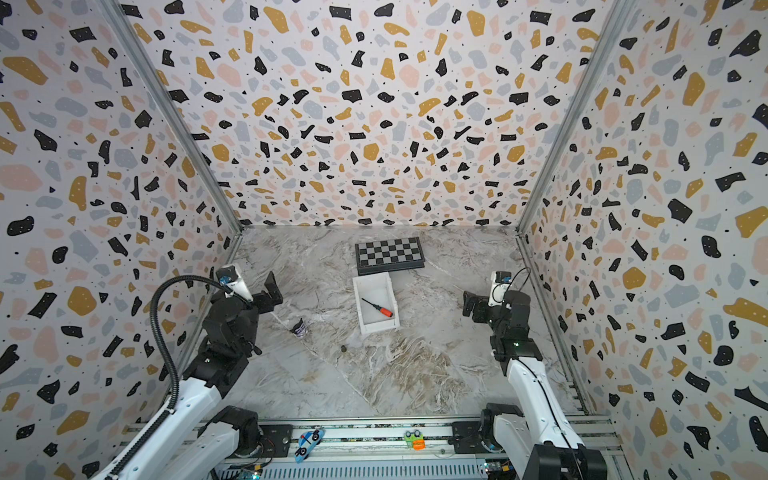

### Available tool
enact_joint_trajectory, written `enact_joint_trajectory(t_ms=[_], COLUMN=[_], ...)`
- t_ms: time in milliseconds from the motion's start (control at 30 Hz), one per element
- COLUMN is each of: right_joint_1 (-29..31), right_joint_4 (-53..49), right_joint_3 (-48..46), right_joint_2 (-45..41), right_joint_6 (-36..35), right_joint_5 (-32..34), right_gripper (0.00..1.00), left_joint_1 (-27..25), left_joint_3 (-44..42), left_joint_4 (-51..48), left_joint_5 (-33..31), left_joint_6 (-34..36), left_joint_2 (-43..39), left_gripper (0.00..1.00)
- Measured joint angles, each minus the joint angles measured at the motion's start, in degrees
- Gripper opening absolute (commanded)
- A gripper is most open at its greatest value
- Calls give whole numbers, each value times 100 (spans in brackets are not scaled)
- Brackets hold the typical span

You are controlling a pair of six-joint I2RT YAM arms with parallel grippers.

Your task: Put the screwdriver in the bin

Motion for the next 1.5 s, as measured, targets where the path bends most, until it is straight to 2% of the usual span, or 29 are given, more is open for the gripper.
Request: enact_joint_trajectory(t_ms=[133,267,500,633,767,867,1067,1400,1500], right_joint_1=[483,557,662,817,918,748,555,765,662], right_joint_4=[1209,2350,3766,4677,5812,5722,5779,5908,5853], right_joint_3=[-584,-761,-905,-1137,-1392,-1300,-1095,-1165,-1123], right_joint_2=[240,756,1823,2439,3381,3477,3458,3434,3434], right_joint_6=[-179,-385,-787,-968,-1093,-1080,-1045,-1113,-1126], right_joint_5=[601,1060,1628,1759,1847,1622,1405,1471,1248], right_gripper=[99,99,99,99,99,99,99,99,99], left_joint_1=[0,0,0,11,258,442,706,708,708], left_joint_3=[-1058,-1628,-1639,-1620,-1757,-1755,-1526,-1517,-1517], left_joint_4=[1032,1932,3351,3764,4909,5211,5086,5056,5056], left_joint_5=[-136,-195,-341,-389,-271,-170,140,247,247], left_joint_6=[214,317,448,726,820,815,758,745,743], left_joint_2=[114,767,2393,2771,3390,3952,3917,3875,3875], left_gripper=[100,100,100,100,100,100,100,100,100])
